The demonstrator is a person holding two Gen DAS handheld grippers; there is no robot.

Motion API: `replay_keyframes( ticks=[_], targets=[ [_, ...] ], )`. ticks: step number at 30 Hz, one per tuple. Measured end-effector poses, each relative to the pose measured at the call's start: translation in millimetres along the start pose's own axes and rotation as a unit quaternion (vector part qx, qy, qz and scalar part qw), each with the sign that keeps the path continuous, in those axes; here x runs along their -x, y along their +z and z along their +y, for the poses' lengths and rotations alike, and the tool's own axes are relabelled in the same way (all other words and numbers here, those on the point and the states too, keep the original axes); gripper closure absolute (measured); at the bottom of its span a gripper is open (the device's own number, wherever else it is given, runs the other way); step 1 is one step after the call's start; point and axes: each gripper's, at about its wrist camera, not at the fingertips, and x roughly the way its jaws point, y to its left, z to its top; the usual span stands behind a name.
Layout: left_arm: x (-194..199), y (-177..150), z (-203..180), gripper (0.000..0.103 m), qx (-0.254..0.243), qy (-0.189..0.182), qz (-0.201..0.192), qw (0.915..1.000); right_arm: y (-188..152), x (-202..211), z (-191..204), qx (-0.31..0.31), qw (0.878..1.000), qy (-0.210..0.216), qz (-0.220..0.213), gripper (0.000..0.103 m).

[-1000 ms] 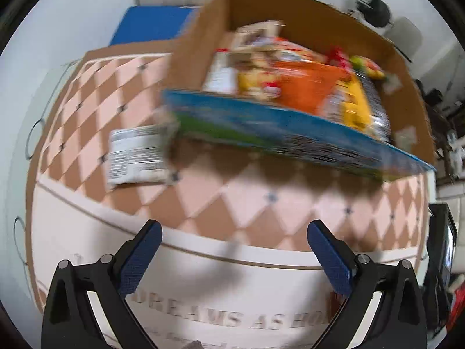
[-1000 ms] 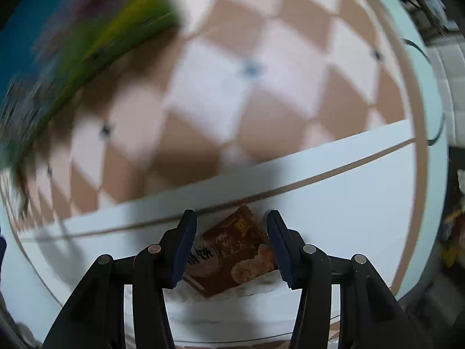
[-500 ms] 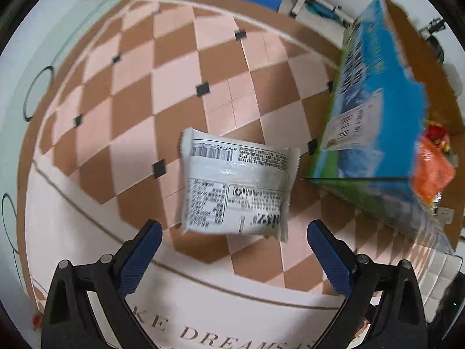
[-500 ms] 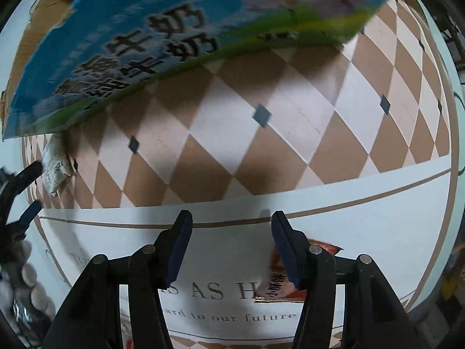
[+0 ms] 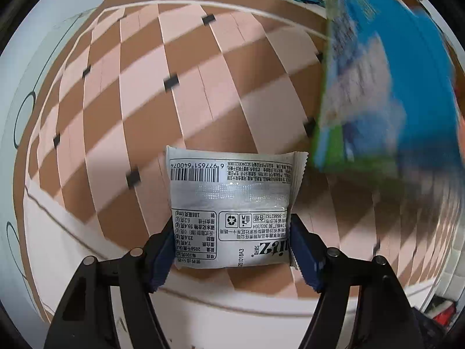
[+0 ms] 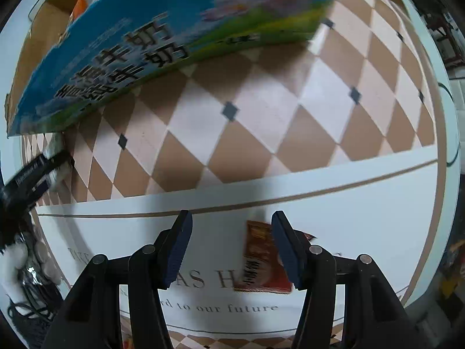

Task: Organize snacks
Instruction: 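Grasp the white bread packet with the left tool while the right tool reaches for the red pastry packet, then lift the white bread packet with the left tool while the right tool grasps the red pastry packet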

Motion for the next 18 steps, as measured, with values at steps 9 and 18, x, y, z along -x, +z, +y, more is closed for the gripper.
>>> replay_keyframes(
  ticks=[9,18],
  targets=[
    [1,-111,-38,0.033,-0.074,-0.009,0.045,0.9962,-19,-7,-48,-0.019,0.999,-0.010,0.024,0.038],
    [-6,-146,-62,0.029,-0.084,0.007,0.059,0.9946,-40,-33,-54,-0.016,0.997,0.004,0.072,0.031]
  ],
)
